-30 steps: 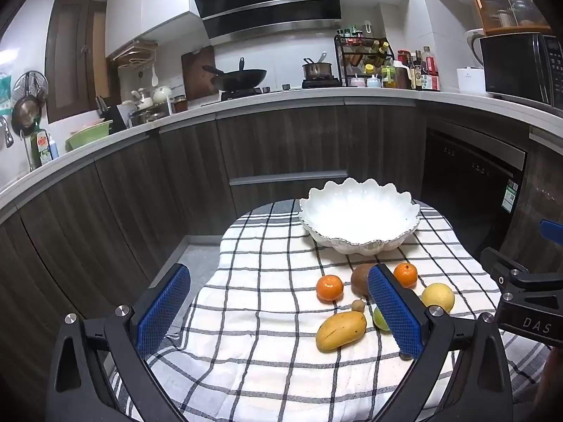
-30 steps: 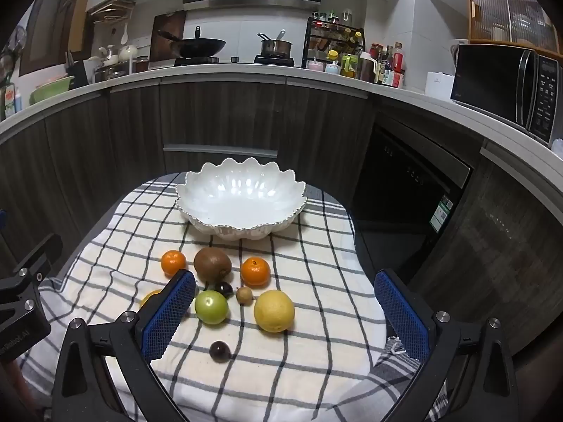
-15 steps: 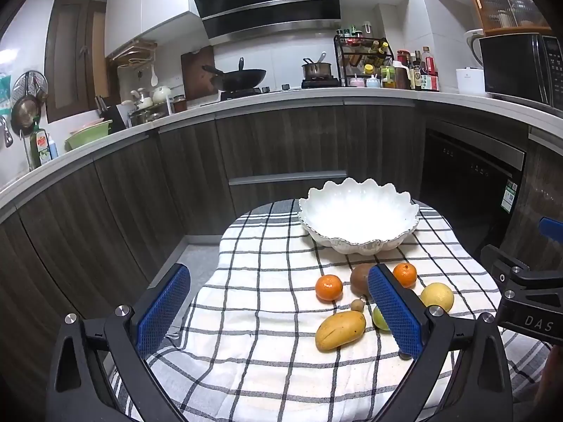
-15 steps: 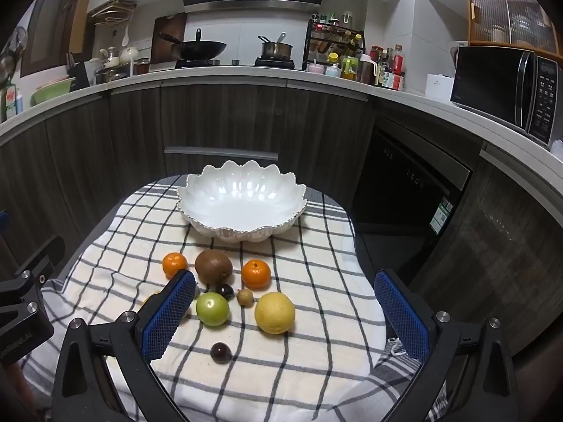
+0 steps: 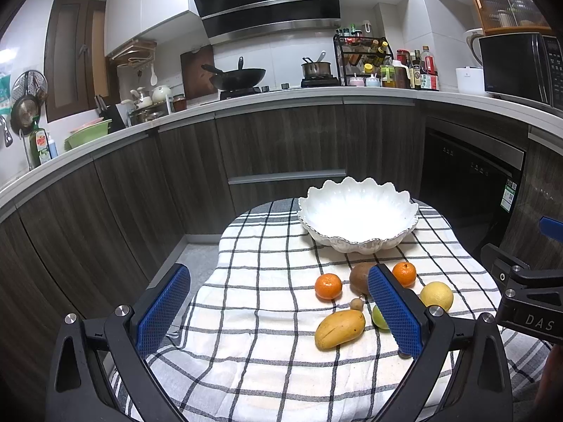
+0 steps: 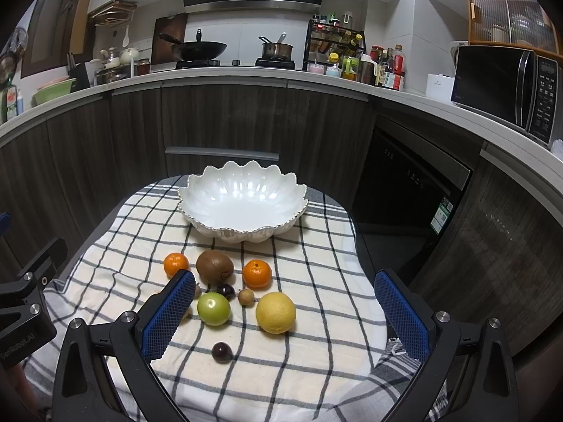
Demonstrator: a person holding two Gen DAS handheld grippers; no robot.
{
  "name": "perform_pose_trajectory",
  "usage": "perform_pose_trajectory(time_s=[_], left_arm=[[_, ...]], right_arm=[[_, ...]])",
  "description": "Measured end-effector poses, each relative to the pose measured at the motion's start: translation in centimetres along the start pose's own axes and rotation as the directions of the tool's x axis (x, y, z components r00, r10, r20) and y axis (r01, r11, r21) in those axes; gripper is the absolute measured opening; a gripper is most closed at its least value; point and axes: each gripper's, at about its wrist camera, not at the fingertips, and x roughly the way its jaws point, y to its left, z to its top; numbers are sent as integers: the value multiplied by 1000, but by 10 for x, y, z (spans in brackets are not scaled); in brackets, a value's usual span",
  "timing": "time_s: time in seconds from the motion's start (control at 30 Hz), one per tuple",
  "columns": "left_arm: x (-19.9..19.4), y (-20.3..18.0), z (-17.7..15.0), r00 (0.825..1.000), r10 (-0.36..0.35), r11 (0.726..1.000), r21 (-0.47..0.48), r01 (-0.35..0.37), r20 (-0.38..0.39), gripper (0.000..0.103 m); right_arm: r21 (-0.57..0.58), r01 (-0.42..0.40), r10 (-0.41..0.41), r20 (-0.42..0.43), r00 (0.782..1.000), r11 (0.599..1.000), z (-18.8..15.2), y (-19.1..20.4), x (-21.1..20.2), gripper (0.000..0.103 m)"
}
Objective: Organize fruits
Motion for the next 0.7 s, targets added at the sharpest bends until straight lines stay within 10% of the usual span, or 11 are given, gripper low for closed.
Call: perform_pose_trajectory(time_s=[0.7], left_arm=[[0, 1, 1, 1000, 0, 1000, 1, 0, -1, 103]], right_arm=[[4, -6, 6, -4, 1000, 1000, 1, 2, -3, 103]])
